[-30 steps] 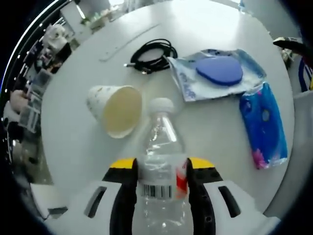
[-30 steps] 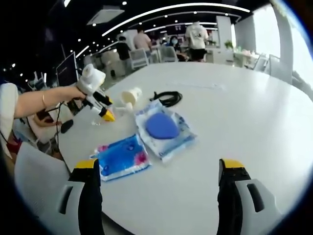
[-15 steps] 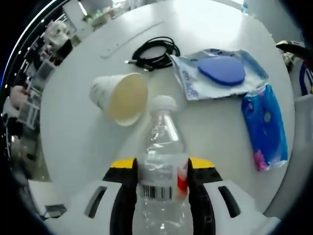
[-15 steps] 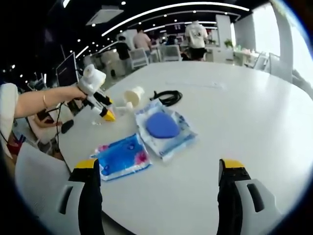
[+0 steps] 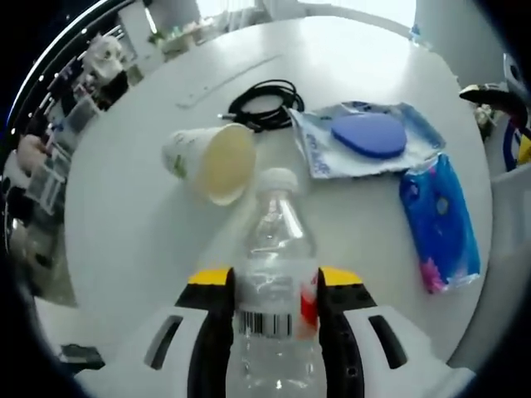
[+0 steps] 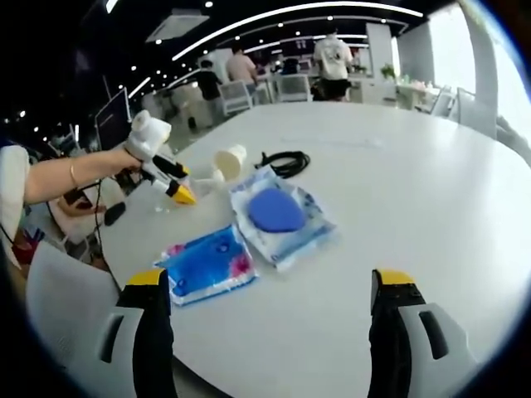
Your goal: Arrange the tabletop items into an orderly group along one side of the table until the central work area is clear of visible clutter.
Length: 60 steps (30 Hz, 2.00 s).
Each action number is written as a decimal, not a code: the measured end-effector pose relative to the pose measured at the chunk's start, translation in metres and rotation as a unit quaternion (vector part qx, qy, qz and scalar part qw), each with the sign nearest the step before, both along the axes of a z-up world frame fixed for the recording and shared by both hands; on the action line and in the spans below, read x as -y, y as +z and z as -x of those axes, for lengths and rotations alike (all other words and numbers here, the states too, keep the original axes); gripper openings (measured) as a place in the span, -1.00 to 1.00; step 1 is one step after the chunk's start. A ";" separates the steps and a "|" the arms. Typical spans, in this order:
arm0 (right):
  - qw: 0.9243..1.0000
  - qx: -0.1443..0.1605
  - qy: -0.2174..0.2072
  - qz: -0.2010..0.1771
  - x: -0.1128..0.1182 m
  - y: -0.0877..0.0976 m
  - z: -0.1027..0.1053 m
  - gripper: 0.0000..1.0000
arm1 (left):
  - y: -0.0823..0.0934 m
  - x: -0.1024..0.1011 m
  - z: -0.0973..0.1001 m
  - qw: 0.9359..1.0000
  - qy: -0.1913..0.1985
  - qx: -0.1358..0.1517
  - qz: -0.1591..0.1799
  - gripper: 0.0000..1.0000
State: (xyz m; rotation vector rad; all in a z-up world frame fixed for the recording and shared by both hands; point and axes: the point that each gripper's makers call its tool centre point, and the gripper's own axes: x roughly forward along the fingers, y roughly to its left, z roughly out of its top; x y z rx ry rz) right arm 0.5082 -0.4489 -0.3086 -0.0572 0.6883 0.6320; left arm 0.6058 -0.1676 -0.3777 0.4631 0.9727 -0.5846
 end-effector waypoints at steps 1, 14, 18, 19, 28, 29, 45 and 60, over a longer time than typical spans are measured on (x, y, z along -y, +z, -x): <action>1.000 0.000 0.000 0.000 0.000 0.000 0.000 0.99 | 0.001 0.000 0.000 1.000 0.002 0.002 0.002 -0.27; 1.000 0.000 0.002 0.003 0.001 -0.001 0.000 0.99 | 0.037 0.008 -0.016 0.992 0.035 0.072 0.095 -0.27; 1.000 0.000 0.004 0.003 0.001 -0.001 0.001 0.99 | 0.047 0.010 -0.020 0.988 0.026 0.098 0.116 -0.27; 1.000 0.000 0.004 0.003 0.000 -0.001 0.001 0.99 | 0.049 0.011 -0.020 0.988 0.022 0.102 0.117 -0.27; 1.000 0.000 0.004 0.003 -0.001 -0.001 0.001 0.99 | 0.066 0.019 -0.017 0.978 -0.019 0.140 0.151 -0.27; 1.000 0.000 0.004 0.002 -0.002 0.000 0.002 0.99 | 0.066 0.020 -0.016 0.978 -0.024 0.141 0.154 -0.27; 1.000 -0.006 0.002 0.009 0.000 -0.004 0.003 0.99 | 0.070 0.013 -0.005 0.969 -0.071 0.156 0.180 -0.26; 1.000 -0.012 0.000 0.016 0.003 -0.008 0.003 0.99 | 0.070 -0.005 0.009 0.963 -0.096 0.146 0.204 -0.26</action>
